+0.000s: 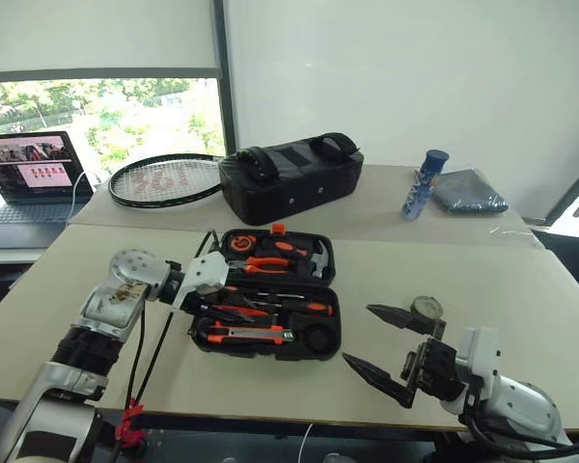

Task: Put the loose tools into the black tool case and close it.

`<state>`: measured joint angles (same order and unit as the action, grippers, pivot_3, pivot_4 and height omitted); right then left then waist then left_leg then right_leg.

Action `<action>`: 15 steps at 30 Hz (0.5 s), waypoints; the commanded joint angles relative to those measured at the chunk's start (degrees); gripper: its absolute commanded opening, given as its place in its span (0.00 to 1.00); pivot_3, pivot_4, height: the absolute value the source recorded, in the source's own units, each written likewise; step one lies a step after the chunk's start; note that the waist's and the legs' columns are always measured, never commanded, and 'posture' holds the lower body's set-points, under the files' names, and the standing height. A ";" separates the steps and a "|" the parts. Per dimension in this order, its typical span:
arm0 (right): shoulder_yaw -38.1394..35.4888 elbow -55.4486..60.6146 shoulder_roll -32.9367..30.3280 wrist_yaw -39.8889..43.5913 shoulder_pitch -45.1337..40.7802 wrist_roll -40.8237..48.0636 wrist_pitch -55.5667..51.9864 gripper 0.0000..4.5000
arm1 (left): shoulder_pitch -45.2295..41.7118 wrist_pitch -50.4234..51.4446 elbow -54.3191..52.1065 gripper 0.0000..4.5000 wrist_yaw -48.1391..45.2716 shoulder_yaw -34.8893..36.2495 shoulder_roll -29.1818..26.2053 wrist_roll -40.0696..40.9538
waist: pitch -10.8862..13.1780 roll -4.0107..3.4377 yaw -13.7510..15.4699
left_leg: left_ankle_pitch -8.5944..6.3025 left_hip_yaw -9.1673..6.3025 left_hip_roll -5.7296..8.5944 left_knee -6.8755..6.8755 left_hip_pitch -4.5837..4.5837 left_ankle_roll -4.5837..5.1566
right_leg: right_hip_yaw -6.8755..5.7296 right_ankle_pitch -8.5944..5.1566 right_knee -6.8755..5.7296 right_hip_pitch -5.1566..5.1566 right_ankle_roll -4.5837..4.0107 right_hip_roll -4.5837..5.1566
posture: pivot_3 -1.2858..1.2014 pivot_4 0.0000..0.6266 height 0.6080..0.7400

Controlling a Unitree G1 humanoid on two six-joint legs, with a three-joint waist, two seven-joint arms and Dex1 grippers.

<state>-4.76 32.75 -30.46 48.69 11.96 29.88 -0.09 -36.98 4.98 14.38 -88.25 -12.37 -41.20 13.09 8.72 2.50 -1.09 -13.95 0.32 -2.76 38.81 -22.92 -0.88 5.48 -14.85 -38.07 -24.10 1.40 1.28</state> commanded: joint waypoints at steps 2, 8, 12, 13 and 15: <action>-0.49 1.25 0.06 0.25 0.19 0.06 1.52 1.00 | 1.68 -2.55 0.29 0.02 2.74 -1.02 0.84 -3.16 | 0.00 0.00 0.10 | 0.00 -0.01 0.00 0.00 0.01 0.00 | -0.01 0.00 0.00 0.00 0.00 0.00 | 0.52 0.24 1.00; -0.98 1.25 -0.11 0.52 0.73 0.10 1.74 1.00 | 2.86 -3.07 2.21 0.02 5.68 -2.28 1.41 -6.69 | -0.01 -0.02 0.22 | 0.00 -0.01 0.01 0.03 0.03 0.00 | -0.01 0.00 0.00 0.06 0.01 0.01 | 0.52 0.24 1.00; -1.18 1.42 -0.11 0.60 1.10 0.08 1.85 1.00 | 3.61 0.62 2.49 0.02 6.79 -3.05 1.42 -7.22 | -0.05 -0.08 0.21 | 0.01 -0.01 0.00 0.04 0.14 0.00 | -0.01 -0.08 -0.01 0.17 0.17 0.00 | 0.52 0.24 1.00; -1.21 1.43 -0.10 0.63 1.18 0.06 1.89 1.00 | 4.00 0.81 2.47 0.02 6.57 -3.43 1.23 -7.44 | -0.06 -0.10 0.21 | 0.01 -0.01 0.00 0.04 0.22 0.01 | 0.00 -0.15 -0.01 0.25 0.28 0.00 | 0.52 0.24 1.00; -1.26 1.43 -0.04 0.69 1.30 -0.01 1.98 1.00 | 5.09 2.16 2.08 0.02 7.00 -4.04 0.99 -7.85 | -0.07 -0.11 0.18 | 0.01 0.00 0.00 0.01 0.50 0.01 | 0.00 -0.21 0.01 0.53 0.38 0.00 | 0.52 0.24 1.00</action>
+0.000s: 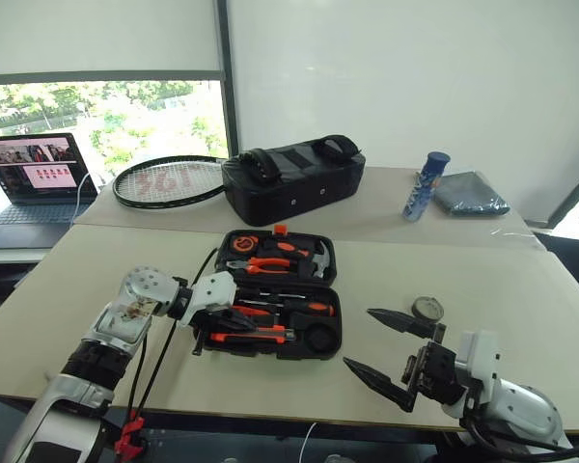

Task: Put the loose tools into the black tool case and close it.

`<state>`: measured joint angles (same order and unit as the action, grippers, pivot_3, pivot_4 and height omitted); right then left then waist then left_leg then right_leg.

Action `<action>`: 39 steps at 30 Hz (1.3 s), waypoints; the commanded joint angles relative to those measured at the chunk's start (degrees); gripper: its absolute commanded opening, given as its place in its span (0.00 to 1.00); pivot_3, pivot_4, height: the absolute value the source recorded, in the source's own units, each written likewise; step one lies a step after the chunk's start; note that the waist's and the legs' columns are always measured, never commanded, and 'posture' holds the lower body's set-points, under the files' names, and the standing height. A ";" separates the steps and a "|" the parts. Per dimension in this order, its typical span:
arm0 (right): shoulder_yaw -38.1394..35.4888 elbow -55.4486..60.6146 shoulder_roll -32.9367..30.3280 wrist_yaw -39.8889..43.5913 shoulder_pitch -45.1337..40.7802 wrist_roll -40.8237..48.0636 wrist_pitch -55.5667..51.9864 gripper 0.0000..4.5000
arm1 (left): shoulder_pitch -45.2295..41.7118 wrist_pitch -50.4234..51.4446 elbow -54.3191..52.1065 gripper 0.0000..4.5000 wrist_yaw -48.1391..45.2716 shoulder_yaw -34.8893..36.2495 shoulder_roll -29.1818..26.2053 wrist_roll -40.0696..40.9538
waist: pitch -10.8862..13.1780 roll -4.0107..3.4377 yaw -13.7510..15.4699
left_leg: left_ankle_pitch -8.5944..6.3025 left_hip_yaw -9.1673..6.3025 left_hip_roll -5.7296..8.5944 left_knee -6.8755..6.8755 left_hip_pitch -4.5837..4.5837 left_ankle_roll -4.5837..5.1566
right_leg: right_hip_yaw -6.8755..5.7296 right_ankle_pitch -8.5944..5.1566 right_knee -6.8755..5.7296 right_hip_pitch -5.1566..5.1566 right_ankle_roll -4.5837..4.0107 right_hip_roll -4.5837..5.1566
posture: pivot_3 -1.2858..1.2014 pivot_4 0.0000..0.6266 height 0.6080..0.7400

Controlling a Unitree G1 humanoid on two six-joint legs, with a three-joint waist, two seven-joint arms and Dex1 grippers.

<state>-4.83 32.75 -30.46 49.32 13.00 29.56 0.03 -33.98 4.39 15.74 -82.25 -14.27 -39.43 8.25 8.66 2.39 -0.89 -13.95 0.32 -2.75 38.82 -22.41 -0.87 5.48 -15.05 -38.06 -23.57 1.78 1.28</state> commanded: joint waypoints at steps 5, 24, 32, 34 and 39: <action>-1.41 1.21 -0.06 0.13 0.33 0.22 2.22 1.00 | 3.86 1.61 0.99 0.02 1.53 -3.25 -0.93 -3.93 | -0.11 -0.17 -0.18 | -0.01 0.02 -0.01 -0.09 0.48 0.00 | 0.01 -0.09 0.06 0.47 0.01 0.00 | 0.52 0.24 1.00; -4.86 0.56 -1.38 0.92 1.08 2.14 2.39 1.00 | 8.45 -1.74 -0.14 0.02 2.37 7.49 0.65 7.63 | -0.63 -0.94 -0.91 | -0.02 0.07 -0.02 -0.31 1.02 0.00 | 0.08 -0.22 0.15 0.89 -0.01 0.00 | 0.52 0.24 1.00; -18.64 -3.89 -2.82 4.59 14.55 3.94 5.50 1.00 | 13.89 3.67 -6.74 0.34 2.24 23.19 -4.49 20.51 | -0.42 -0.62 -0.70 | -0.03 -0.04 -0.03 -0.56 0.25 0.02 | -0.01 -0.25 0.36 0.24 -0.05 0.03 | 0.52 0.24 1.00; -21.47 -6.99 -1.75 5.59 17.55 2.93 8.04 1.00 | 16.70 1.96 -6.00 0.49 -0.47 26.13 -6.28 21.86 | -0.41 -0.61 -0.70 | -0.04 -0.01 0.00 -0.69 0.31 0.02 | -0.01 -0.26 0.50 0.30 -0.03 0.08 | 0.52 0.24 1.00; -25.85 -14.75 0.33 6.71 21.86 0.72 13.00 1.00 | 23.79 2.25 -3.01 0.90 -5.63 30.87 -10.80 23.67 | -0.37 -0.61 -1.13 | -0.04 0.08 -0.04 -0.81 0.44 0.02 | 0.01 -0.35 0.53 0.32 -0.07 0.12 | 0.52 0.24 1.00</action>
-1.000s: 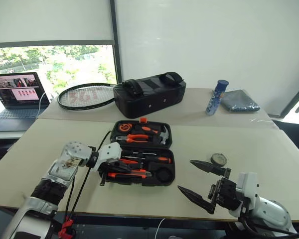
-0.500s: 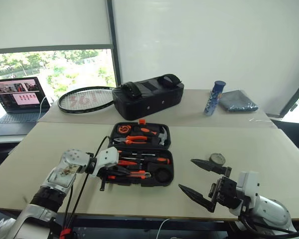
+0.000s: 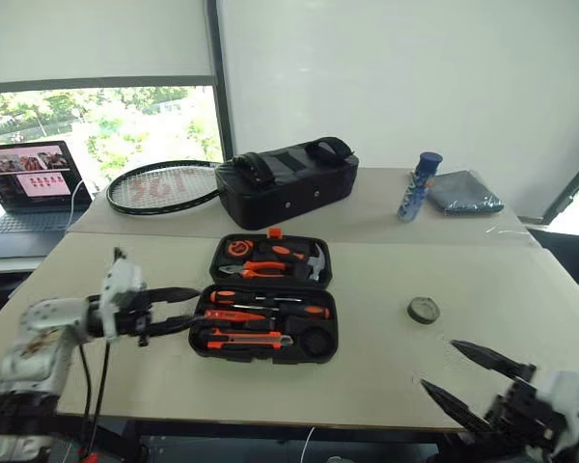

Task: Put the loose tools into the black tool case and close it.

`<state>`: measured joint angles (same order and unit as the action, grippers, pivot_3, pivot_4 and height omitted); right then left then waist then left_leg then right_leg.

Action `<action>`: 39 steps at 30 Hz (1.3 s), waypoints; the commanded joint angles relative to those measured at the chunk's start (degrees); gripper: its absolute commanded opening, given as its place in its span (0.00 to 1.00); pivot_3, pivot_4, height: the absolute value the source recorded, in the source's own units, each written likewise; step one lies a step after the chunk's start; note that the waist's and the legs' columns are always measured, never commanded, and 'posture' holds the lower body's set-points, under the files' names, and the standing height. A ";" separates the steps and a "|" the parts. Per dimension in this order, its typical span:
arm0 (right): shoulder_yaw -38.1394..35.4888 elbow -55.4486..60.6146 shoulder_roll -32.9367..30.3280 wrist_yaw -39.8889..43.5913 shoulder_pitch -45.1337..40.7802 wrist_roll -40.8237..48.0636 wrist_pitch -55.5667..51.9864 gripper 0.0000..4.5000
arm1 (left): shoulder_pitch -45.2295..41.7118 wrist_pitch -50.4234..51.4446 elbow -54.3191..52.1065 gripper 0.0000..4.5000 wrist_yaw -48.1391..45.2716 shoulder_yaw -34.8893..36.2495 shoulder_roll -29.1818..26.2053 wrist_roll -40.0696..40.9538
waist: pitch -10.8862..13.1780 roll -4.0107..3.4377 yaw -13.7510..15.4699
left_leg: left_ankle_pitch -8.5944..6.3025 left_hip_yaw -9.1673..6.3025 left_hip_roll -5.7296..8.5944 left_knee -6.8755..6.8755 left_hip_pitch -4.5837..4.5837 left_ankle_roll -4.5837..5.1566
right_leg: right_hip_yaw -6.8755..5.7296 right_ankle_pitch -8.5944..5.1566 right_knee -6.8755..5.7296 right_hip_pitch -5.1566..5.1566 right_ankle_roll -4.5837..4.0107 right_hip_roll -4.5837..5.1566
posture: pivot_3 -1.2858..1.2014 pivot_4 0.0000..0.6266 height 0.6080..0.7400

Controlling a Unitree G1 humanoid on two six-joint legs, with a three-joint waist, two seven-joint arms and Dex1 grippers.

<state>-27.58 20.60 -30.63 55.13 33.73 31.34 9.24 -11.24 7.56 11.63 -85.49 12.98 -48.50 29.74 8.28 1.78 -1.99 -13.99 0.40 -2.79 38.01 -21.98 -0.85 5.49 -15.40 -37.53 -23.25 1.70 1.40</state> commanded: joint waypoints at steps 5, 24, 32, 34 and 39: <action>-2.52 -3.49 -2.49 0.17 -0.60 -3.15 1.75 1.00 | 2.76 -2.28 -0.25 1.00 -3.00 4.96 -0.76 3.06 | 0.09 0.07 0.07 | 0.01 0.02 -0.03 0.00 0.11 -0.02 | 0.01 -0.24 -0.03 0.06 -0.41 0.03 | 0.52 0.24 1.00; 34.09 -26.70 -29.15 8.93 -56.19 -20.52 -32.59 1.00 | 1.20 0.45 -10.97 1.00 3.86 -0.13 7.25 3.98 | 0.61 0.22 0.14 | 0.01 0.17 0.05 -0.09 -0.30 0.00 | 0.09 0.22 0.09 -0.32 -0.31 0.06 | 0.52 0.24 1.00; 40.28 -37.01 -24.54 10.91 -65.16 -27.09 -30.09 0.78 | 2.08 0.95 -12.78 1.00 5.46 -0.82 8.28 3.79 | 0.61 0.21 -0.44 | 0.02 0.17 0.08 -0.08 -0.86 0.00 | 0.12 0.31 -0.12 -1.03 -0.38 0.07 | 0.52 0.24 1.00; 40.43 -38.89 -23.63 10.97 -66.06 -28.03 -28.50 0.61 | 2.05 1.06 -13.07 1.00 5.82 -0.77 8.31 3.80 | 0.61 0.21 -0.50 | 0.02 0.17 0.08 -0.07 -0.84 0.00 | 0.12 0.32 -0.13 -1.00 -0.38 0.07 | 0.52 0.24 1.00; 39.24 -40.69 -22.69 11.80 -66.08 -28.41 -25.12 0.24 | 2.70 0.80 -13.72 1.00 7.03 -0.23 8.57 3.96 | 0.61 0.21 -0.50 | 0.02 0.17 0.08 -0.05 -0.75 -0.01 | 0.12 0.36 -0.13 -0.91 -0.36 0.07 | 0.52 0.24 1.00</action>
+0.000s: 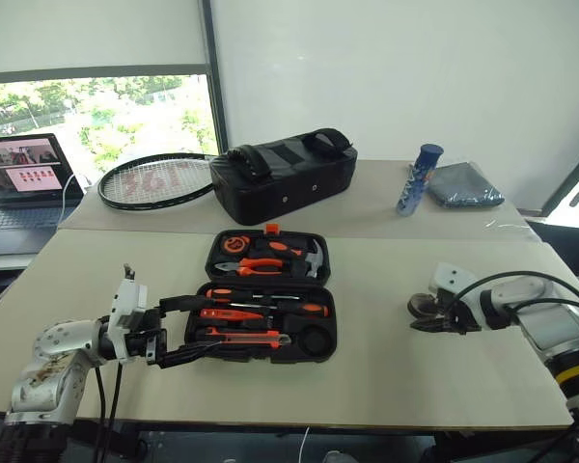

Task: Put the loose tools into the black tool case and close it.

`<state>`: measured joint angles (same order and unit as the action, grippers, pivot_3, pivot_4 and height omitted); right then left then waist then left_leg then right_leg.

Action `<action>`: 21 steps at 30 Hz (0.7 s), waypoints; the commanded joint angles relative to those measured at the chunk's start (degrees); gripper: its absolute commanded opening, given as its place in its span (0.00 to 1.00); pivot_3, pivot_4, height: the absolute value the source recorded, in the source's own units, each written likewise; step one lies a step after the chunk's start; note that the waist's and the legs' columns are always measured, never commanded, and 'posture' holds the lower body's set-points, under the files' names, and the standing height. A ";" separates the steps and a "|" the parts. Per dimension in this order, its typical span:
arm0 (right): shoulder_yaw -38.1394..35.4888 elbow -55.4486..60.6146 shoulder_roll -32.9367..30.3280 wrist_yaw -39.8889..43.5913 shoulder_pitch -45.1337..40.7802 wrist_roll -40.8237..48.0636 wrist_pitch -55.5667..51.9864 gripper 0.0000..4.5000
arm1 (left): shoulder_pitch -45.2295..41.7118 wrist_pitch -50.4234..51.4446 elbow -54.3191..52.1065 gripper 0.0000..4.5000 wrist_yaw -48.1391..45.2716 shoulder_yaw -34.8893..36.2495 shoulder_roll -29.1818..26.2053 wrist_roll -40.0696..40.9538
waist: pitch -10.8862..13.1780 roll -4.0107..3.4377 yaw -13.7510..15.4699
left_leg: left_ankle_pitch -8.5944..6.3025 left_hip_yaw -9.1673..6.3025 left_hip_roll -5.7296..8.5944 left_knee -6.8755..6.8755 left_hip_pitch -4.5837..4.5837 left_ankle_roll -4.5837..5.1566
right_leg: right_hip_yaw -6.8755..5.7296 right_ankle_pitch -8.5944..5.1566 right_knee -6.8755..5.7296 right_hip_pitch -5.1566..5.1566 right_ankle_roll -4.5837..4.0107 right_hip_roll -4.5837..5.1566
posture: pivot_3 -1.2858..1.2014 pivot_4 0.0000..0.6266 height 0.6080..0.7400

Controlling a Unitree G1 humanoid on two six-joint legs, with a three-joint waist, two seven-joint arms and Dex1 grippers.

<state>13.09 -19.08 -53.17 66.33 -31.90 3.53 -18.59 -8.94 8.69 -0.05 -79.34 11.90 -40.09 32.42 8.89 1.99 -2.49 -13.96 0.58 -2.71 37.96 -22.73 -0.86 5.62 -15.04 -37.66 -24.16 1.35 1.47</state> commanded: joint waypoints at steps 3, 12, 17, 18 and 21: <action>-2.82 -0.93 0.00 2.88 -0.88 1.19 5.91 0.01 | 0.93 -0.72 -1.78 1.00 1.47 0.94 0.45 1.12 | 0.00 0.00 -0.03 | 0.00 0.01 0.00 0.02 0.01 0.00 | 0.01 0.01 -0.03 0.00 0.00 0.00 | 0.52 0.24 1.00; -2.35 25.71 6.29 13.59 -5.03 18.67 -6.21 0.00 | 3.32 -2.25 -1.18 1.00 2.17 1.94 0.85 1.12 | 0.06 -0.10 -0.54 | 0.00 -0.07 -0.08 0.02 0.03 0.00 | -0.01 0.03 -0.21 -0.07 -0.04 -0.10 | 0.52 0.24 1.00; 6.59 36.03 11.98 10.96 -7.21 19.12 -16.26 0.00 | 5.53 -2.13 -2.15 1.00 1.68 2.30 -0.11 1.29 | 0.06 -0.10 -0.03 | 0.00 -0.17 -0.05 0.06 0.01 -0.01 | -0.10 0.03 -0.24 -0.05 -0.04 -0.06 | 0.52 0.24 1.00; 9.39 35.82 13.12 10.00 -7.78 16.44 -16.05 0.00 | 6.05 -2.29 -2.36 1.00 1.50 2.43 -0.42 1.24 | 0.06 -0.10 0.05 | 0.00 -0.16 -0.04 0.07 0.00 -0.01 | -0.10 0.03 -0.24 -0.06 -0.04 -0.05 | 0.52 0.24 1.00; 13.75 34.57 13.67 8.70 -8.68 11.68 -15.51 0.00 | 6.64 -2.45 -2.81 1.00 1.56 2.66 -0.89 1.27 | 0.07 -0.11 0.33 | 0.00 -0.23 -0.04 0.22 -0.12 -0.01 | -0.18 0.03 -0.28 -0.12 -0.05 -0.04 | 0.52 0.24 1.00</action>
<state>26.60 15.13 -38.75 75.80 -39.34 17.58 -34.04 -2.24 7.45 -0.68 -77.58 12.86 -40.14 32.96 8.97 1.88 -2.16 -13.96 0.34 -2.73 38.23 -22.88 -0.87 5.41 -15.01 -37.96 -24.29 1.30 1.46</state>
